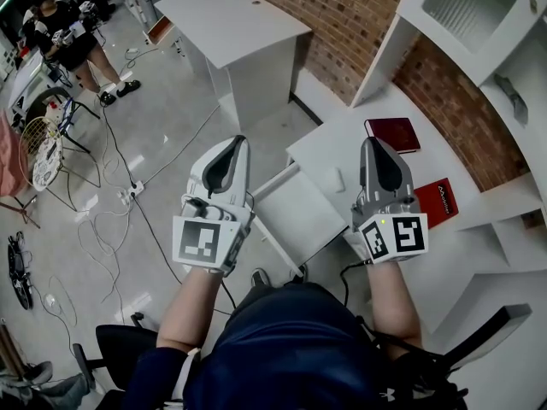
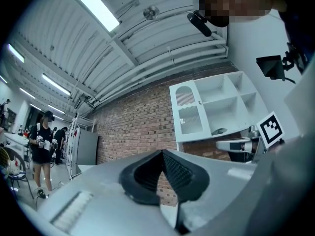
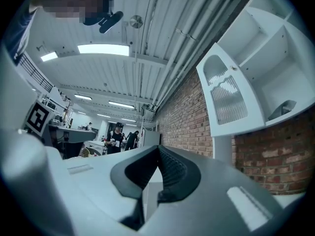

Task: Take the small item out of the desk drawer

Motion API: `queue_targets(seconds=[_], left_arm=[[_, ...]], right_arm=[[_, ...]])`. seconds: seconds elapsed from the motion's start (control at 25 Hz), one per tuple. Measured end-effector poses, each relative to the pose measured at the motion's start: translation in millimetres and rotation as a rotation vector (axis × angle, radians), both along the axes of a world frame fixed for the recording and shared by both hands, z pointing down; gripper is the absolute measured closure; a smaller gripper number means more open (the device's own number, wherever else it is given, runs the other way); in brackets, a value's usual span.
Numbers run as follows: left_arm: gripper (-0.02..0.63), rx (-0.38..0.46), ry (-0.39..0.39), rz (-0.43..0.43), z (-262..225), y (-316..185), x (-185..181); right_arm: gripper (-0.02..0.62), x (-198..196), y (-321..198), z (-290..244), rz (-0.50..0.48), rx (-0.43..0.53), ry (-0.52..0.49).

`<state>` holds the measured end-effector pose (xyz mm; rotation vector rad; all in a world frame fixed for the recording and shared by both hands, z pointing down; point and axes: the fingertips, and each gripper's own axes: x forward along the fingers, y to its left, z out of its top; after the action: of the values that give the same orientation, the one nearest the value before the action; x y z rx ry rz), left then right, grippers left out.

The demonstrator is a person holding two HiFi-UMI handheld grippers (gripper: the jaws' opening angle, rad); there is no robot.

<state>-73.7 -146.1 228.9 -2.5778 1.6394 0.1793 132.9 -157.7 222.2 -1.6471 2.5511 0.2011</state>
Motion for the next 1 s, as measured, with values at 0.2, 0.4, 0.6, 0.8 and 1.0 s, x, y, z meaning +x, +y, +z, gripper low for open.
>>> queue_targets(seconds=[0.2,0.4,0.6,0.8,1.0], left_arm=[[0.603,-0.034,0.013,-0.002,11.5,-4.3,-2.2],[0.603,-0.042,0.008,-0.002,17.6,-8.2,-0.1],[0.603,-0.056,0.008,0.002,22.9,-9.5,0.9],[0.603,-0.068,0.003,-0.005,26.7,-9.9,-0.5],[0.603,-0.068,0.009,0.000,27.4,-10.9,2.3]], right_arm=[[0.594,-0.5,2.6,3.0,0.000,0.000,0.024],[0.594,6.7,0.6,10.0,0.003,-0.017,0.019],[0.594,7.9,0.3,13.2,0.000,-0.027,0.012],[0.594,8.7,-0.2,15.3,-0.002,-0.034,0.001],[0.594,11.3,-1.8,15.3,-0.002,-0.036,-0.005]])
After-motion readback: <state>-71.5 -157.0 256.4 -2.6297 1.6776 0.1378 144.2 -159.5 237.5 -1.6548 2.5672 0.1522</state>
